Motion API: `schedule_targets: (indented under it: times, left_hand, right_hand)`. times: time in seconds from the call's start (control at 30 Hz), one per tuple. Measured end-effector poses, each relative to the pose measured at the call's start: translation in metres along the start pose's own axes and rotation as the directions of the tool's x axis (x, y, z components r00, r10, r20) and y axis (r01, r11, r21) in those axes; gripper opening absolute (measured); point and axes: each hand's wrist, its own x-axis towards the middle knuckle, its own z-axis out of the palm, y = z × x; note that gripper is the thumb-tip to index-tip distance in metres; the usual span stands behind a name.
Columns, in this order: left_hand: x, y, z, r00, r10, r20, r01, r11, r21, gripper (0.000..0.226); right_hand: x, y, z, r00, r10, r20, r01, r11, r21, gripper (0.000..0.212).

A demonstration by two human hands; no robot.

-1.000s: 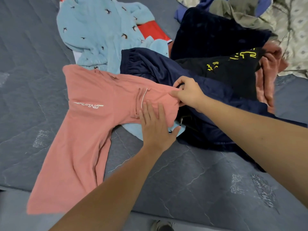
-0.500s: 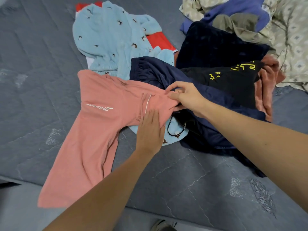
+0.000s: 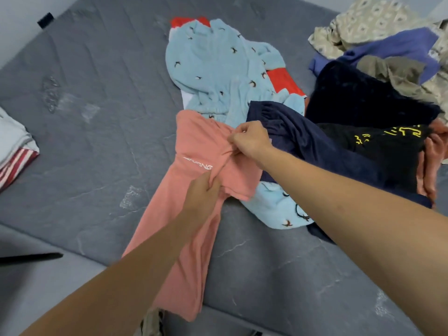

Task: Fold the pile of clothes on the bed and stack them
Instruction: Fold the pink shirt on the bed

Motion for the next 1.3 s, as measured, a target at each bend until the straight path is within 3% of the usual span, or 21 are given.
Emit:
schedule_targets:
  times: [0.1, 0.17, 0.23, 0.3, 0.37, 0.4, 0.47, 0.53, 0.57, 0.6, 0.7, 0.83, 0.97, 1.07, 1.17, 1.3]
  left_hand:
    - [0.026, -0.025, -0.035, 1.0, -0.001, -0.012, 0.002, 0.998, 0.069, 0.043]
    - [0.044, -0.038, -0.055, 0.999, -0.016, -0.031, 0.019, 0.996, 0.091, 0.04]
    - [0.063, -0.051, -0.073, 0.997, -0.057, -0.057, 0.064, 0.991, 0.119, 0.033]
    - [0.075, -0.063, -0.088, 0.995, -0.082, -0.051, 0.089, 0.984, 0.155, 0.03]
    - [0.081, -0.071, -0.102, 0.997, -0.077, -0.018, 0.079, 0.96, 0.267, 0.01]
    - [0.082, -0.075, -0.107, 0.999, -0.028, -0.025, 0.035, 0.936, 0.349, 0.012]
    - [0.085, -0.079, -0.114, 0.973, 0.232, -0.021, -0.178, 0.8, 0.572, 0.049]
    - [0.094, -0.078, -0.115, 0.852, 0.492, 0.181, -0.467, 0.557, 0.686, 0.066]
    - [0.099, -0.079, -0.113, 0.799, 0.51, 0.318, -0.564, 0.456, 0.688, 0.067]
    - [0.106, -0.081, -0.11, 0.791, 0.454, 0.409, -0.595, 0.421, 0.684, 0.067]
    - [0.12, -0.091, -0.105, 0.873, 0.219, 0.435, -0.485, 0.476, 0.734, 0.073]
    - [0.089, -0.118, -0.108, 0.878, 0.257, 0.403, -0.478, 0.502, 0.721, 0.079]
    - [-0.008, -0.176, -0.125, 0.865, 0.165, 0.473, -0.475, 0.569, 0.671, 0.078]
    - [-0.074, -0.206, -0.139, 0.865, 0.222, 0.45, -0.484, 0.605, 0.632, 0.069]
    - [-0.123, -0.22, -0.148, 0.906, 0.244, 0.345, -0.397, 0.773, 0.495, 0.065]
    - [-0.149, -0.217, -0.146, 0.982, 0.101, 0.16, -0.145, 0.944, 0.297, 0.077]
  right_hand:
    - [0.016, -0.016, 0.05, 0.999, -0.011, -0.043, 0.011, 1.0, -0.015, 0.017]
    - [0.025, -0.024, 0.08, 0.999, -0.035, -0.042, 0.035, 0.999, -0.01, 0.014]
    - [0.032, -0.026, 0.107, 0.996, -0.087, -0.013, 0.088, 0.995, 0.043, 0.011]
    - [0.035, -0.02, 0.128, 0.984, -0.174, 0.026, 0.173, 0.983, 0.061, 0.022]
    - [0.03, -0.006, 0.138, 0.956, -0.289, 0.04, 0.292, 0.953, -0.085, 0.032]
    - [0.027, 0.003, 0.14, 0.933, -0.356, 0.041, 0.356, 0.908, -0.219, 0.034]
    - [0.02, 0.022, 0.139, 0.877, -0.479, 0.047, 0.44, 0.757, -0.484, 0.039]
    - [0.014, 0.04, 0.137, 0.861, -0.505, 0.065, 0.433, 0.658, -0.616, 0.051]
    - [0.01, 0.048, 0.137, 0.876, -0.475, 0.078, 0.404, 0.636, -0.658, 0.057]
    - [0.005, 0.058, 0.138, 0.894, -0.438, 0.091, 0.373, 0.618, -0.692, 0.06]
    - [-0.022, 0.09, 0.144, 0.938, -0.332, 0.1, 0.289, 0.588, -0.756, 0.063]
    - [-0.084, 0.133, 0.16, 0.964, -0.266, 0.014, 0.203, 0.699, -0.686, 0.064]
    - [-0.161, 0.169, 0.191, 0.985, -0.165, 0.049, 0.163, 0.8, -0.577, 0.068]
    - [-0.213, 0.184, 0.215, 0.992, -0.126, -0.024, 0.097, 0.857, -0.507, 0.069]
    - [-0.255, 0.186, 0.235, 0.985, -0.096, -0.145, 0.028, 0.909, -0.415, 0.066]
    - [-0.289, 0.178, 0.249, 0.962, 0.044, -0.271, -0.114, 0.962, -0.249, 0.07]
